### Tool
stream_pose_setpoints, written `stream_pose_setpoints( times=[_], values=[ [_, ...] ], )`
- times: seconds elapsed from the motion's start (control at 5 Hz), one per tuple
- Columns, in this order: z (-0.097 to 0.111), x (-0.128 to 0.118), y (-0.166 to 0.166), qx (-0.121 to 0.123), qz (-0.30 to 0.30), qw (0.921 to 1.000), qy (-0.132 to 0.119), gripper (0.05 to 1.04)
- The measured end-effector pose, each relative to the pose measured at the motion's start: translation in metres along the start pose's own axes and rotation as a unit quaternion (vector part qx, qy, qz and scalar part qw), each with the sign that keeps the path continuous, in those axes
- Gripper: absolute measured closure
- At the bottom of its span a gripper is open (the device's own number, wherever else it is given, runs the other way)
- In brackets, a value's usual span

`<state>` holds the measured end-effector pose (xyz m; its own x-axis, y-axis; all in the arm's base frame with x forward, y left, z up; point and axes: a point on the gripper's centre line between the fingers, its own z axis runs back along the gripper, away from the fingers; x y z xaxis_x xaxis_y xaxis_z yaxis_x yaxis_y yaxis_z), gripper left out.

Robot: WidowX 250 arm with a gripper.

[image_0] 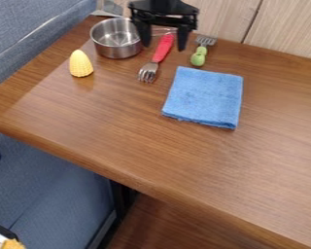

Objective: Move the green spatula and put it on the blue cloth

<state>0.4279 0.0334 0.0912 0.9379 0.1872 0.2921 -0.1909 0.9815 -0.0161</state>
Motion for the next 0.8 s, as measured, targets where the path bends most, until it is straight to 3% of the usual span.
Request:
stream_pose_setpoints(
  times=[0.2, 0.6, 0.8],
  values=[
    [-0.009, 0.005, -0.029, -0.019, -0.011, 0.9998, 0.0, 0.083],
    [-0.043, 0.007, -0.045, 0.003, -0.02, 0.9995, 0.023, 0.083],
    [-0.047, 0.01, -0.048, 0.019, -0.02, 0.9993, 0.024, 0.13]
  ],
)
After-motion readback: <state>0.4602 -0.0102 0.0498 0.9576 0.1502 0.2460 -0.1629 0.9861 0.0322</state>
